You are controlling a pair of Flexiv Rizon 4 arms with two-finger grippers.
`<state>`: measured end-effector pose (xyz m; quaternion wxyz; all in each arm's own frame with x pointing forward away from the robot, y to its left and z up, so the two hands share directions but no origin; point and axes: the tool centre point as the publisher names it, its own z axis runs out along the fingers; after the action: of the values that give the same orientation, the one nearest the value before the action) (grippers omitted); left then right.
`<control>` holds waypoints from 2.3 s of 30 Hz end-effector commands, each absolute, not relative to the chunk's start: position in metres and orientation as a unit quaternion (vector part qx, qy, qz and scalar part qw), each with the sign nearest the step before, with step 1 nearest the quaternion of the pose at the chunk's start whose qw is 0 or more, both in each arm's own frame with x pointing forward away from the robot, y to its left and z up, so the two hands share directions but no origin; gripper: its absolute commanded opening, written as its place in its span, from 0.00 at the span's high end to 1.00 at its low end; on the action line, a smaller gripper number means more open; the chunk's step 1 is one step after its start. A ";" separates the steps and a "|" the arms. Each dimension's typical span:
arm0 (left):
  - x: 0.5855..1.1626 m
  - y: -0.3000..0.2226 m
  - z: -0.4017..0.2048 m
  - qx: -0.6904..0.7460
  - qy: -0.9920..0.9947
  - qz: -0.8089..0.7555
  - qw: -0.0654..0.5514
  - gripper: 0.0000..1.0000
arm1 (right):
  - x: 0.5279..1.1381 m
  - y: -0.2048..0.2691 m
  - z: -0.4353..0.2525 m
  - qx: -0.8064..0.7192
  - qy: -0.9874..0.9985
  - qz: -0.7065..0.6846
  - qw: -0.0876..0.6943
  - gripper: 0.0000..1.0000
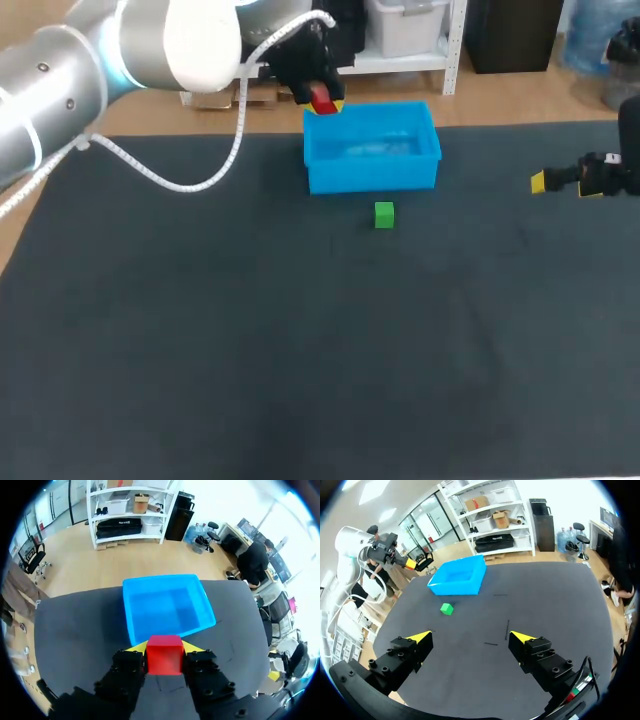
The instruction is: Use the left arm to pick the red cube and place it into the blue plastic box first, then use the right arm to grasp the green cube and put it into the same blue plastic box after the first action is fully finished.
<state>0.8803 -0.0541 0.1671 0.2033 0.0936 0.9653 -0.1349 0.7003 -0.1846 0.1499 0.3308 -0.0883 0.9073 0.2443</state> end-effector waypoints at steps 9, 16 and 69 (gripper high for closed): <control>0.909 -0.064 0.162 0.090 0.962 -0.138 0.219 1.00 | 0.701 -0.185 0.150 -0.089 0.907 0.244 0.331 0.00; 0.915 -0.067 0.153 0.086 0.960 -0.139 0.226 1.00 | 0.701 -0.185 0.150 -0.089 0.907 0.244 0.331 0.00; 0.942 -0.073 0.079 0.072 0.953 -0.152 0.251 1.00 | 0.701 -0.185 0.150 -0.089 0.907 0.244 0.331 0.00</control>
<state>0.9349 -0.0701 0.0799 0.2543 0.0719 0.9524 -0.1523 0.7003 -0.1846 0.1499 0.3308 -0.0883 0.9073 0.2443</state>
